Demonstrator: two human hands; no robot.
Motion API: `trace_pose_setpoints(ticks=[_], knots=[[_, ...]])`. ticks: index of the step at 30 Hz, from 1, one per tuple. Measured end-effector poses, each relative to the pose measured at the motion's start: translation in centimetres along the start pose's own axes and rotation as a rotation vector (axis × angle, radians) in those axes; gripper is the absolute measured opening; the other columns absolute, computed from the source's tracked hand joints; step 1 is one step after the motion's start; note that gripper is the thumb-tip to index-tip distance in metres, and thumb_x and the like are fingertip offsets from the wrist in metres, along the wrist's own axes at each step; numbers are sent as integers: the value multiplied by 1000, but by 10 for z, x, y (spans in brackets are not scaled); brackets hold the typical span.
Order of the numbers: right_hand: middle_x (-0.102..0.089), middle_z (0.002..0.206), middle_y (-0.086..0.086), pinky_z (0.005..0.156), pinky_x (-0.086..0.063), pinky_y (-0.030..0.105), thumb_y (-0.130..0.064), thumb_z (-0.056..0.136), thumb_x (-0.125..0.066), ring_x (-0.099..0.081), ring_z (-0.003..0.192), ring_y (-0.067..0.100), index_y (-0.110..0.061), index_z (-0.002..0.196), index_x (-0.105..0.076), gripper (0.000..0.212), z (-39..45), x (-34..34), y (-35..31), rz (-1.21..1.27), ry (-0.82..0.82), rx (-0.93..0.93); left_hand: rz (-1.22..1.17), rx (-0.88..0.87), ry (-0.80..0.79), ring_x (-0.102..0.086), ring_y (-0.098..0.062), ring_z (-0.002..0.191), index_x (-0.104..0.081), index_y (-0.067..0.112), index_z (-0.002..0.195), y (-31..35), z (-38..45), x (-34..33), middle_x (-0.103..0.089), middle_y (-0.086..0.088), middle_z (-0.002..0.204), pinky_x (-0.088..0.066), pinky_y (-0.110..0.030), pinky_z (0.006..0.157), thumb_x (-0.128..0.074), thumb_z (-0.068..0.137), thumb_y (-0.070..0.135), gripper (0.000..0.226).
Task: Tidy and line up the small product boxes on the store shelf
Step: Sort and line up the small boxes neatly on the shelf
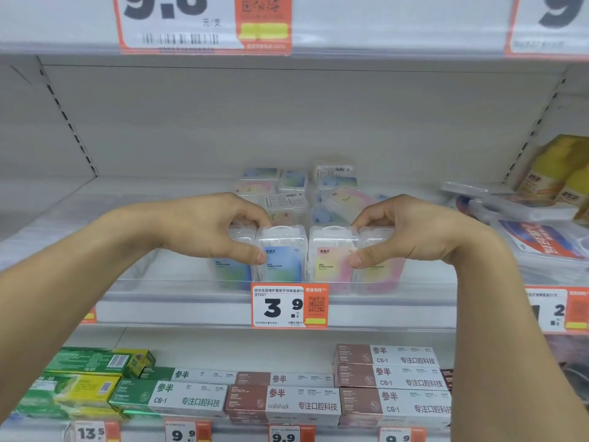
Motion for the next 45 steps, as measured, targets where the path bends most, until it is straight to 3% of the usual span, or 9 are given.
trace_pose_setpoints(ticks=[9,14,18,22,27,30,35,39,45], knots=[[-71,104,-18,95,-40,19,-54,52,-90,-59,108,-7,-30,98,-76,53,-6,3,2,74,-22,37,50,60,-21,-57,7,112,-65,35,114,1,-4,1,-65,26,116,-41,-28,107,-71,76,57,44],[-77,92,-2,85,-57,36,-40,77,-79,-72,96,18,-20,96,-73,28,-5,56,6,431,428,135,-135,121,199,-68,-2,95,-68,30,107,2,-7,33,-74,14,99,-52,-32,91,-54,71,71,57],[-69,110,-5,79,-53,30,-47,82,-73,-68,94,18,-26,107,-69,33,58,67,0,-40,425,-11,-145,220,388,-71,-16,86,-70,19,97,-6,22,64,-75,4,91,-56,-39,86,-53,94,44,31],[-61,123,-3,87,-53,31,-59,74,-75,-66,97,20,-28,137,-50,75,102,41,9,-364,31,-222,52,356,67,-71,-16,86,-70,18,100,-18,72,49,-72,2,97,-59,-33,78,-63,88,44,30],[-71,90,7,81,-54,33,-48,78,-76,-68,90,29,-3,104,-72,52,111,38,-3,-462,37,-114,286,441,-205,-67,-24,96,-55,28,126,-36,97,23,-56,3,118,-60,-35,80,-81,68,51,67],[-60,105,0,79,-50,32,-34,76,-81,-60,97,23,-12,114,-64,48,112,30,-21,-561,81,-25,333,432,-228,-67,-30,96,-42,30,137,-43,103,14,-49,-1,124,-61,-39,78,-85,69,34,81],[-56,111,0,68,-45,29,-23,66,-84,-55,90,18,-17,115,-54,57,103,42,-44,-337,297,70,227,365,-133,-64,-13,77,-50,29,131,-42,91,27,-58,4,108,-59,-32,75,-86,65,37,75],[-62,110,-4,72,-52,28,-26,68,-85,-63,95,16,-27,117,-57,56,93,48,-59,29,267,117,118,297,66,-53,-12,54,-55,23,71,-47,67,56,-51,9,62,-46,-27,57,-82,65,31,29],[-64,108,-2,64,-57,28,-18,67,-85,-67,84,17,-23,109,-63,48,80,44,-73,6,275,156,-376,212,474,-68,-16,91,-59,17,101,-41,35,86,-67,0,102,-61,-34,76,-89,60,38,55]])
Point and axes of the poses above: each hand's wrist, its own z-axis towards the middle knuckle, its own x-axis out of the back of the hand, y = z × x, the point moved 6 cm from there along z, towards the middle knuckle
